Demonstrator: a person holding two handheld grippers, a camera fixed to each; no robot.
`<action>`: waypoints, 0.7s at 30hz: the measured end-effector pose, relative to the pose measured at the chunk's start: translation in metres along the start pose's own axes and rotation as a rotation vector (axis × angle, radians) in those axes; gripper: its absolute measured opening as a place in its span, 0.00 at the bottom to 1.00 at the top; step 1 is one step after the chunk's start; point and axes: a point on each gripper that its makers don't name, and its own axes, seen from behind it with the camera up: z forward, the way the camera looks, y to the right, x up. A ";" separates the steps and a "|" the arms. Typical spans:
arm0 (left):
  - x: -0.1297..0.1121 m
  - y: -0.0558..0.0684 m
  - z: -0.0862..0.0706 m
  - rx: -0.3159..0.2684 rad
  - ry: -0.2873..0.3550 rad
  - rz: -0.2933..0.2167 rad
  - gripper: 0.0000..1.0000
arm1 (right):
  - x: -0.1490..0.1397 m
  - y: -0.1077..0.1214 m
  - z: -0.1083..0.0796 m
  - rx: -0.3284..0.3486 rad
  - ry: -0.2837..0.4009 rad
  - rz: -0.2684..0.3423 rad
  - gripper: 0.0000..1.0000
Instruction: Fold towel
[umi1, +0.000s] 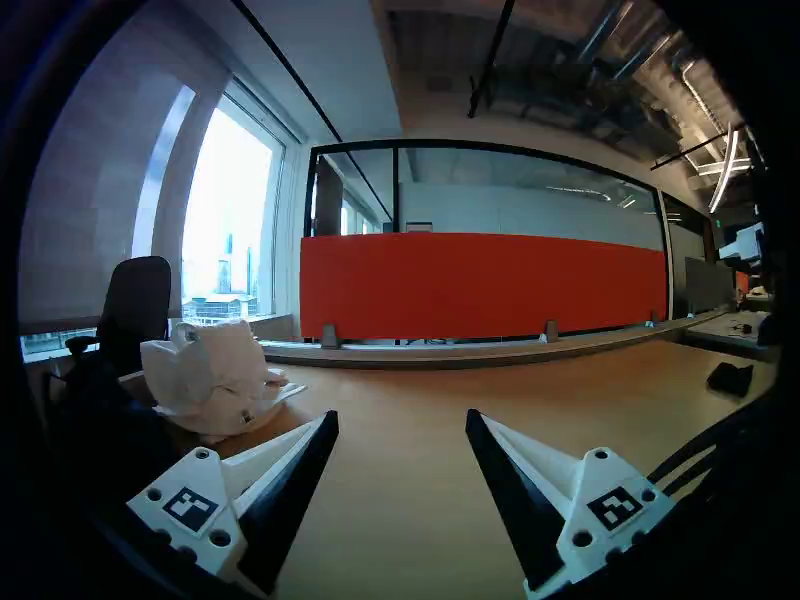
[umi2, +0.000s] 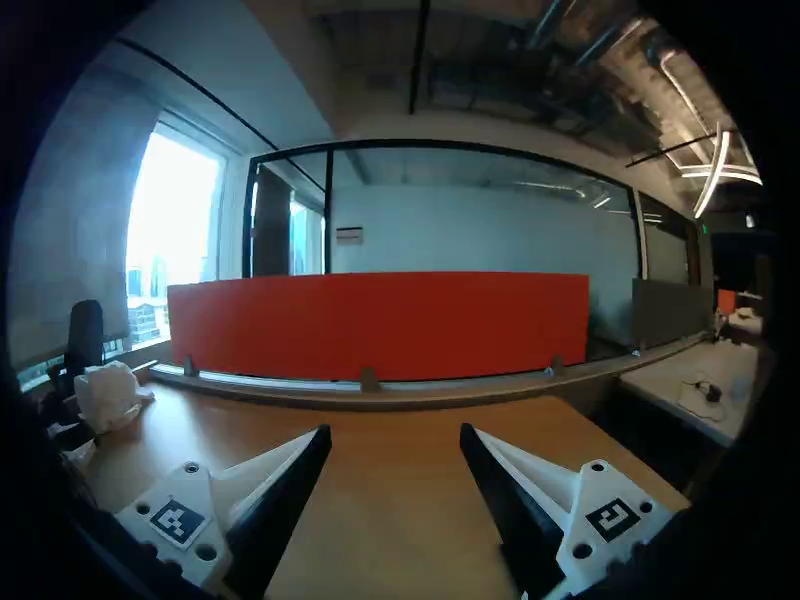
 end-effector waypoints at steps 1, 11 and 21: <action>0.000 0.000 0.000 0.000 0.000 0.000 0.94 | -0.001 0.001 0.000 -0.002 0.002 -0.006 1.00; -0.002 0.000 0.000 0.000 0.000 0.000 0.94 | -0.033 0.010 0.005 -0.020 0.007 -0.019 1.00; -0.003 0.001 0.000 0.000 0.001 0.000 0.94 | -0.066 0.008 0.001 0.009 0.035 0.019 1.00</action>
